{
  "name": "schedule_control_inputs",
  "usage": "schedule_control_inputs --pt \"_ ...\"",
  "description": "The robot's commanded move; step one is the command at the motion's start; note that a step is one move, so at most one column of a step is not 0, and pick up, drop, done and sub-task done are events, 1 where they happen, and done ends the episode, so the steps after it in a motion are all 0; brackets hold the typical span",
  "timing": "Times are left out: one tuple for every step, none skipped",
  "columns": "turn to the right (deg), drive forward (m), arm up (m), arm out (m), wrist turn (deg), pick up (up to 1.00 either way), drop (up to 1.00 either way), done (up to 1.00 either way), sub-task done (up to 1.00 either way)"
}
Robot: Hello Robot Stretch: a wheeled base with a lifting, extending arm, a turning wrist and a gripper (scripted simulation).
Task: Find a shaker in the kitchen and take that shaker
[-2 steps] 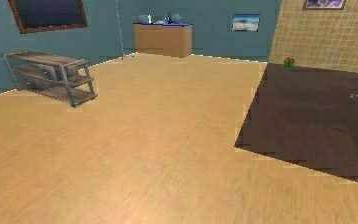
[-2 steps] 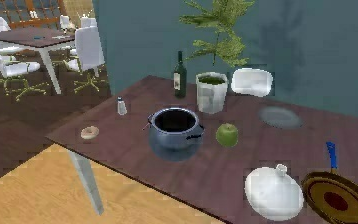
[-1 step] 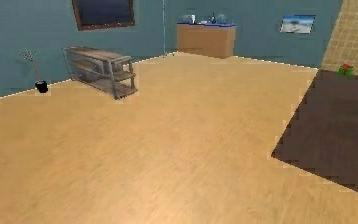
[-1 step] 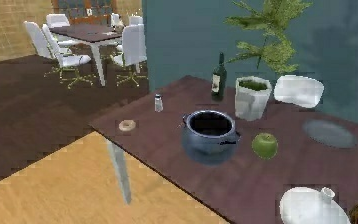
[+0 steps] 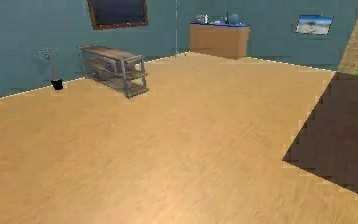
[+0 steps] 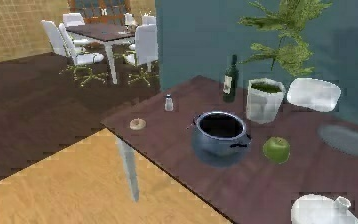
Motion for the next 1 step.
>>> schedule_control_inputs --pt "45.0 0.00 0.00 0.00 0.0 0.00 0.00 0.00 0.00"
